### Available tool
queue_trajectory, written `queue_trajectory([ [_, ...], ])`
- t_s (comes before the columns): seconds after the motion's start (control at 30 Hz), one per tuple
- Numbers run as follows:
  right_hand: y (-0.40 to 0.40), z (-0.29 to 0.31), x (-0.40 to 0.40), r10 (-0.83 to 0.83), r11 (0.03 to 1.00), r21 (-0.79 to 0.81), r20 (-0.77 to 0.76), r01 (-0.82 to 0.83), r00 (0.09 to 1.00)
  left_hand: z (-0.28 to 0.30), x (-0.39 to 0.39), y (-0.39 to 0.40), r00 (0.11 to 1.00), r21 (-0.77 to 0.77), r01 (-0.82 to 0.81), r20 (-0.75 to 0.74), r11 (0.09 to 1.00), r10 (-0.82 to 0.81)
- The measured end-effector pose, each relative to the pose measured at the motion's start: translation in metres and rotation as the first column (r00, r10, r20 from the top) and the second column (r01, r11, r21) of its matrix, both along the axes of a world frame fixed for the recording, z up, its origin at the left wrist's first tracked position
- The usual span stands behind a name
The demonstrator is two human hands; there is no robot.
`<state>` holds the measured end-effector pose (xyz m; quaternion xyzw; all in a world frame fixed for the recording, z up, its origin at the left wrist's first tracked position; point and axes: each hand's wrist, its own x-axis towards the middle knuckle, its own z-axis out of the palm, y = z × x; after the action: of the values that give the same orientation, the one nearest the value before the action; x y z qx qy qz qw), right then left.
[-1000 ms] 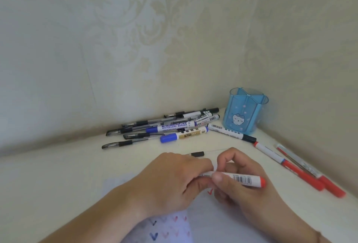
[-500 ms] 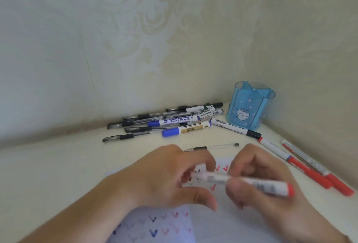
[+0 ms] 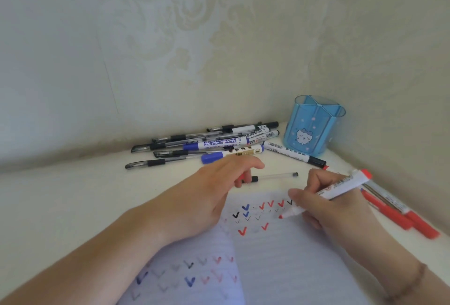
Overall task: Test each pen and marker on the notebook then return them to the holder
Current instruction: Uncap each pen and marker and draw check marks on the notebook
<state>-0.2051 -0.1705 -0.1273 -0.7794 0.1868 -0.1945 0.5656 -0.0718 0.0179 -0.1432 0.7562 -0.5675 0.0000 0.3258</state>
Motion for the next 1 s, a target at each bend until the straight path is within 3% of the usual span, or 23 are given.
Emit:
queue_trajectory([
  [0.17, 0.003, -0.001, 0.0, 0.011, 0.977, -0.21, -0.063, -0.024, 0.998, 0.0, 0.001, -0.003, 0.996, -0.059, 0.033, -0.076, 0.998, -0.038],
  [0.3, 0.006, 0.001, 0.0, 0.038, 0.973, -0.224, -0.082, -0.055, 0.996, 0.0, 0.002, -0.003, 0.992, -0.081, 0.032, -0.115, 0.996, -0.041],
  [0.57, 0.002, 0.001, 0.001, 0.011, 0.963, -0.267, -0.079, -0.032, 0.997, 0.004, 0.0, -0.003, 1.0, -0.127, 0.019, 0.007, 0.992, -0.018],
  [0.7, -0.001, 0.005, -0.003, 0.053, 0.997, -0.056, 0.085, -0.048, 0.995, 0.006, 0.0, -0.003, 1.0, -0.095, -0.03, 0.0, 0.995, 0.03],
  [0.83, -0.005, 0.008, -0.004, 0.166, 0.966, 0.155, 0.231, -0.205, 0.959, 0.005, 0.001, -0.002, 0.999, -0.12, -0.023, -0.042, 0.993, 0.018],
  [1.0, -0.003, 0.009, -0.004, 0.216, 0.954, 0.151, 0.258, -0.26, 0.942, 0.004, -0.003, -0.003, 0.996, -0.229, 0.005, -0.09, 0.974, -0.026],
])
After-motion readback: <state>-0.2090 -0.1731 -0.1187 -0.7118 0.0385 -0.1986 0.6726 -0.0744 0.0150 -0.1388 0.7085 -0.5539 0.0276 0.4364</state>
